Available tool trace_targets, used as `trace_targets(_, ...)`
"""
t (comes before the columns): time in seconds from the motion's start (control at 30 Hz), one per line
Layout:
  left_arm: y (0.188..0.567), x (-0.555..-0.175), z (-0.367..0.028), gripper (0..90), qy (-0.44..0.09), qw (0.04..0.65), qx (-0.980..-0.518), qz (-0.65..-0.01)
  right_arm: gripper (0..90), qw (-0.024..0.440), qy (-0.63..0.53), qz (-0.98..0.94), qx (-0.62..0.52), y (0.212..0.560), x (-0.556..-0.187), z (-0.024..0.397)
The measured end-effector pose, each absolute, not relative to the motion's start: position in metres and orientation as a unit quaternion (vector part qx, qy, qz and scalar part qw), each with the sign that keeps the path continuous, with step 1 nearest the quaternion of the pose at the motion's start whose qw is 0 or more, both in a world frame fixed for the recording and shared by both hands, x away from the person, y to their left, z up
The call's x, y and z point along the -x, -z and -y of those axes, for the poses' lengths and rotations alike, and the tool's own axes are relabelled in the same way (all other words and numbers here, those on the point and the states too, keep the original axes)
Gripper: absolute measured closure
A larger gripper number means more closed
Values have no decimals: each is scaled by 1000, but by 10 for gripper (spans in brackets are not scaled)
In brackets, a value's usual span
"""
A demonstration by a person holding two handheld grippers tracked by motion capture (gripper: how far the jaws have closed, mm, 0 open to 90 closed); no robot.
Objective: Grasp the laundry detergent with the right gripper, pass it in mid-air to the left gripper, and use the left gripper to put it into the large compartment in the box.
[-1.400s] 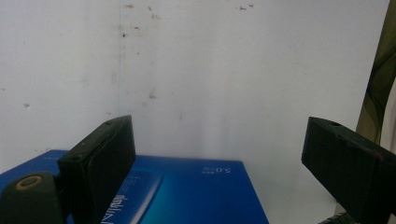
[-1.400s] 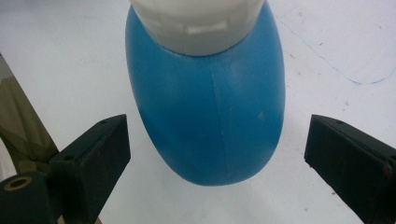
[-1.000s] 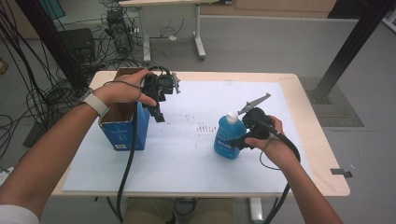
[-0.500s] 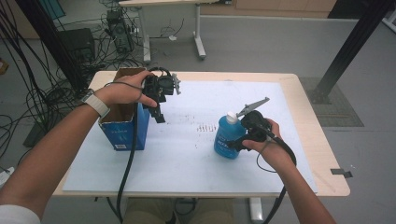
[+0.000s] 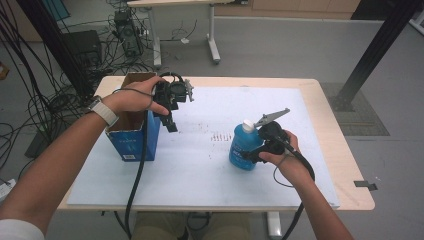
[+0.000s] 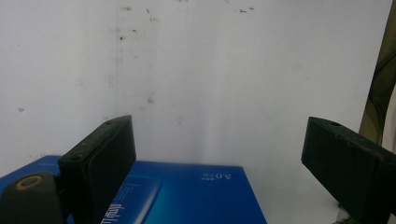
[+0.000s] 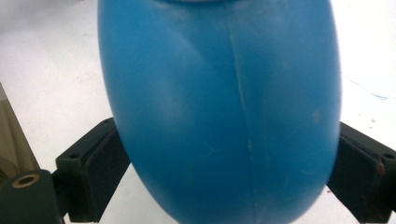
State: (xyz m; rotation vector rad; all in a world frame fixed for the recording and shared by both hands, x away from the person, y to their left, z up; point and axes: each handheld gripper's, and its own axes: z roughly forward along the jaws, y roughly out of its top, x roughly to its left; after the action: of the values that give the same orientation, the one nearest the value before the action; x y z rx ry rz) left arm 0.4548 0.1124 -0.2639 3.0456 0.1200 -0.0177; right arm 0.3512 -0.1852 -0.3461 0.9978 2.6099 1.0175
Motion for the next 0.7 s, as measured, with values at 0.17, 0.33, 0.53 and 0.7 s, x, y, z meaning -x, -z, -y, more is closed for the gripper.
trace_targets(0.17, 265, -455, -112, 103, 6, 47, -998, -39, 105, 84, -349, -872, -334, 350, -351, 186)
trace_targets(0.33, 265, -455, -112, 103, 6, 46, -998, -39, 120, 87, -361, -868, -330, 353, -350, 186)
trace_targets(0.53, 266, -455, -112, 103, 6, 47, -998, -40, 129, 91, -368, -866, -327, 355, -350, 186)
trace_targets(0.7, 266, -456, -112, 103, 6, 48, -998, -39, 136, 92, -372, -863, -328, 358, -350, 186)
